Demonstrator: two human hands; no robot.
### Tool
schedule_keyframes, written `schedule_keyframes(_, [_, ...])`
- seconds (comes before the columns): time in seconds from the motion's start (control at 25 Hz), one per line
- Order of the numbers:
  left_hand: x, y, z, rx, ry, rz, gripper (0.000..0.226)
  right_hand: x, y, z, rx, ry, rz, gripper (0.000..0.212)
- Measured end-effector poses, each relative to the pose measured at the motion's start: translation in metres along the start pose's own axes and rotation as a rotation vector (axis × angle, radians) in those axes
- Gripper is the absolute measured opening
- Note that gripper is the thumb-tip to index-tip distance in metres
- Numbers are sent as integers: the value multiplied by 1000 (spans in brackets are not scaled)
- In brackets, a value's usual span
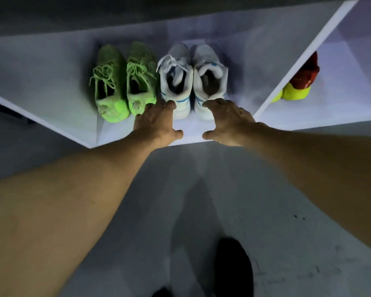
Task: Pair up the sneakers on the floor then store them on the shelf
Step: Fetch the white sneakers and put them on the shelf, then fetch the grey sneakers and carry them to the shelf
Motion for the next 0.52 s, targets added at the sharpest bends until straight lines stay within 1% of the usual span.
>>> schedule_keyframes(0.2, [65, -4, 24, 0, -125, 22, 71, 52, -34, 31, -46, -67, -1, 84])
schedule_keyframes(0.36, [125, -2, 81, -20, -225, 15, 75, 104, -67, 87, -73, -131, -37, 86])
schedule_keyframes(0.52, [189, -1, 144, -17, -310, -6, 78, 160, -106, 141, -134, -176, -80, 83])
Point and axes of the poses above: each hand's wrist, its own x-axis away from the middle knuckle, its own z-axis out of the back of the hand, y = z × x, the point moved 7 cm from there along -x, towards the middle knuckle, and after that the axes turned 14 degrees about z, right-handed, at the moved point
